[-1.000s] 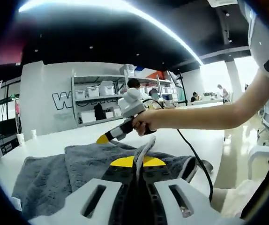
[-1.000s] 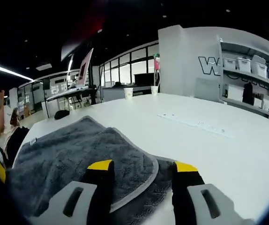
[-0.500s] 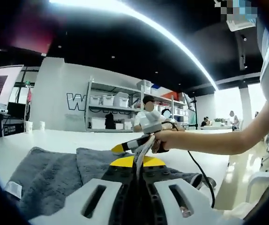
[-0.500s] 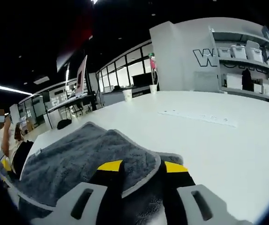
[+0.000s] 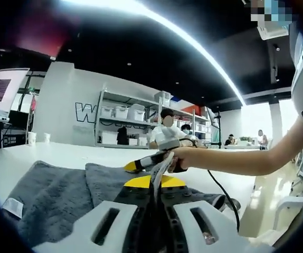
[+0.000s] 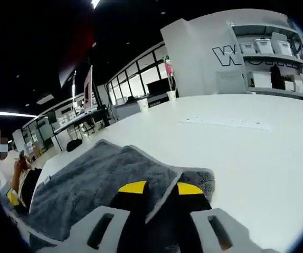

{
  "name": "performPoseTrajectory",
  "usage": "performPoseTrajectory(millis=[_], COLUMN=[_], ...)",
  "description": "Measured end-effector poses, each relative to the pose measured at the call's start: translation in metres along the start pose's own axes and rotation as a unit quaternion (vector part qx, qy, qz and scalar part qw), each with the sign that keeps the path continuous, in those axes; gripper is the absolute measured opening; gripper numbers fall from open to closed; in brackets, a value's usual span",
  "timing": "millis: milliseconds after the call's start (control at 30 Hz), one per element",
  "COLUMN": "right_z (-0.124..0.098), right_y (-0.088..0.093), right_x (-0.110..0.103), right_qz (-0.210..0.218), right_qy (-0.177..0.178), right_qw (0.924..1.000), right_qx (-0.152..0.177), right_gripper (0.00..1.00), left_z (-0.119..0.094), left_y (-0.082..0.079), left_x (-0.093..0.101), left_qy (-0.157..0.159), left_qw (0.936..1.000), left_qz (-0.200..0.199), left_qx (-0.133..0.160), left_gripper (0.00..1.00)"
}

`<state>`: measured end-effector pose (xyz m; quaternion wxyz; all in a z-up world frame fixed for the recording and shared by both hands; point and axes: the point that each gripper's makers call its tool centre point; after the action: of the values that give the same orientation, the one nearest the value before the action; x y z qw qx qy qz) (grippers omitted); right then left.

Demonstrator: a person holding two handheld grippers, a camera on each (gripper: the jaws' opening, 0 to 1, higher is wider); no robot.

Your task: Open the folded towel by lifting each exposed corner and separating the folded layers until the towel lies flat within the target outline without major curled edges

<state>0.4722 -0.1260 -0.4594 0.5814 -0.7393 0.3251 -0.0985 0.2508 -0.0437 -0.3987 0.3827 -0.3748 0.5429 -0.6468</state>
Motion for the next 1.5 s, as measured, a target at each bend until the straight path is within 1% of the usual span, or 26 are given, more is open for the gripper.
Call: performPoseTrajectory(millis=[33,67,100,133,267,333,467,767,900,1100,1267,1333,1367,1467,1500], right_z=[0.001,0.002,0.003,0.004,0.007,0.009,0.012,0.01,0.012,0.012,0.01,0.007,0.005,-0.001,-0.004], right_y=[0.001,0.004,0.004,0.004,0.003,0.002,0.005,0.001,0.0,-0.005,-0.012,-0.013,-0.013,-0.011,-0.013], right_x=[0.0,0.001,0.002,0.001,-0.003,-0.002,0.006,0.005,0.006,0.007,0.008,0.008,0.007,0.004,0.006], right_qz=[0.001,0.002,0.001,0.021,0.038,0.045,0.044,0.043,0.053,0.035,0.025,0.022,0.02,0.018,0.017], right_qy=[0.0,0.004,0.006,0.003,-0.006,-0.01,-0.003,-0.002,-0.007,-0.011,-0.014,-0.015,-0.015,-0.014,-0.013], right_qw=[1.0,0.9999,0.9999,0.9998,0.9993,0.9989,0.999,0.999,0.9984,0.9991,0.9992,0.9992,0.9992,0.9992,0.9992], right_qx=[-0.002,-0.012,-0.011,-0.007,-0.003,0.0,0.0,0.008,0.015,0.021,0.028,0.03,0.031,0.032,0.033], right_gripper=[0.1,0.09,0.08,0.07,0.04,0.0,0.0,0.0,0.0,0.0,0.0,0.0,0.0,0.0,0.0], left_z=[0.0,0.0,0.0,0.0,-0.001,-0.001,-0.002,-0.003,-0.002,-0.001,0.0,0.0,0.001,0.002,0.002], left_y=[0.0,-0.001,0.0,0.001,0.004,0.004,0.006,0.007,0.009,0.009,0.01,0.01,0.012,0.012,0.012], left_x=[-0.001,-0.003,-0.002,-0.001,0.005,0.007,0.009,0.01,0.012,0.016,0.02,0.022,0.025,0.03,0.032], left_qy=[-0.001,-0.004,0.002,0.004,0.016,0.02,0.024,0.028,0.032,0.038,0.043,0.045,0.048,0.053,0.056], left_qw=[1.0,0.9999,0.9999,0.9999,0.9997,0.9996,0.9995,0.9994,0.9991,0.9988,0.9987,0.9987,0.9981,0.9978,0.9976], left_qz=[-0.003,-0.009,-0.016,-0.015,-0.015,-0.019,-0.019,-0.02,-0.024,-0.026,-0.017,0.003,0.029,0.028,0.028], left_qx=[0.0,0.004,0.0,-0.003,-0.006,-0.007,-0.01,-0.011,-0.016,-0.018,-0.023,-0.023,-0.027,-0.029,-0.03], left_gripper=[0.02,0.02,0.02,0.02,0.02,0.02,0.01,0.01,0.01,0.01,0.01,0.01,0.01,0.01,0.01])
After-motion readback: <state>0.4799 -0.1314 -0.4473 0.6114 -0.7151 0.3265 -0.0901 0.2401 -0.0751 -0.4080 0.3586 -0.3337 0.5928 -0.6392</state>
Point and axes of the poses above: the point that each gripper's makers call its tool centre point, and the gripper's own axes: z roughly forward along the fingers, x roughly to its right, y roughly out of its underside, and after that the axes turned 9 degrees about -y, right-handed
